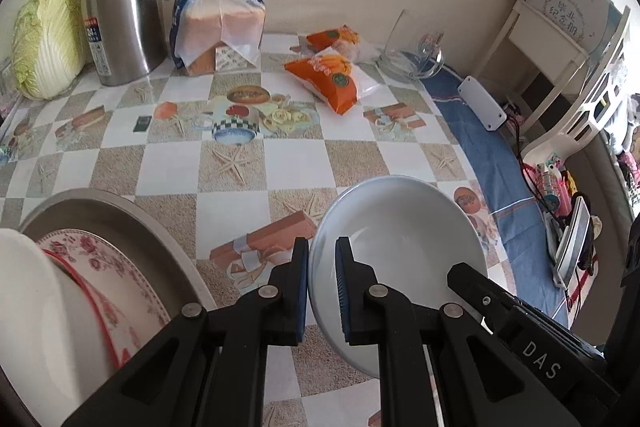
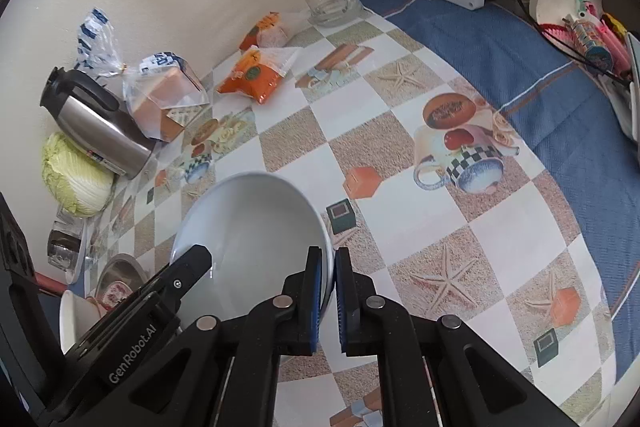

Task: Organize plates and bowls
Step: 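Lift the white round bowl with both grippers and lower it onto the stack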

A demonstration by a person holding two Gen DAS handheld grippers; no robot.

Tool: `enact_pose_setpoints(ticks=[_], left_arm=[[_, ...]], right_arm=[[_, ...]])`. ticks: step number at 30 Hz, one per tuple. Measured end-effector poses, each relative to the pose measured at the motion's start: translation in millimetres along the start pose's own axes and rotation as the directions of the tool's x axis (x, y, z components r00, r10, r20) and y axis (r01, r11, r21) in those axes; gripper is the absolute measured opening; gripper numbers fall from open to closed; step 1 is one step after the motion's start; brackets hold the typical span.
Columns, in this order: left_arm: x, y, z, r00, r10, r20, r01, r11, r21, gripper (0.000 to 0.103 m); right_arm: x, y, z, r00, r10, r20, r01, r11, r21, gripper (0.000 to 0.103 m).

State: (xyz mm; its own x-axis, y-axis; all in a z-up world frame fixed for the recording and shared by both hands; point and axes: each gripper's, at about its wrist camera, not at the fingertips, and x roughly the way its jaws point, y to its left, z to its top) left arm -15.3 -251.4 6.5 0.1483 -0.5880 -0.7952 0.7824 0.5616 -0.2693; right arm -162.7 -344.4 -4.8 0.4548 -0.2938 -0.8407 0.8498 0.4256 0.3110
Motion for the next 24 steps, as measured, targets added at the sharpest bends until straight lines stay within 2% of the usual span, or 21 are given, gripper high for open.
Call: enact_pose_setpoints(ticks=[5, 9, 17, 24], left_arm=[[-53.5, 5.8, 9.3, 0.994, 0.033, 0.106, -0.032, 0.999, -0.006, 0.013], [-88.0, 24.5, 11.9, 0.985, 0.071, 0.157, -0.066, 0.997, -0.034, 0.013], [-143.0, 79.0, 2.1, 0.963, 0.159, 0.217, -0.133, 0.982, -0.13, 0.013], [-158.2, 124.1, -14.5, 0.961, 0.193, 0.2, -0.149, 0.965, -0.216, 0.013]], right_arm=[[-43.4, 30.2, 5.7, 0.994, 0.055, 0.09, -0.05, 0.997, -0.057, 0.008], [-64.5, 59.8, 1.7, 0.988, 0.109, 0.111, -0.096, 0.989, -0.113, 0.008], [-78.3, 122.7, -20.1, 0.97, 0.231, 0.075, -0.21, 0.954, -0.215, 0.008], [-70.8, 165.1, -45.1, 0.963, 0.268, 0.01, -0.254, 0.923, -0.289, 0.008]])
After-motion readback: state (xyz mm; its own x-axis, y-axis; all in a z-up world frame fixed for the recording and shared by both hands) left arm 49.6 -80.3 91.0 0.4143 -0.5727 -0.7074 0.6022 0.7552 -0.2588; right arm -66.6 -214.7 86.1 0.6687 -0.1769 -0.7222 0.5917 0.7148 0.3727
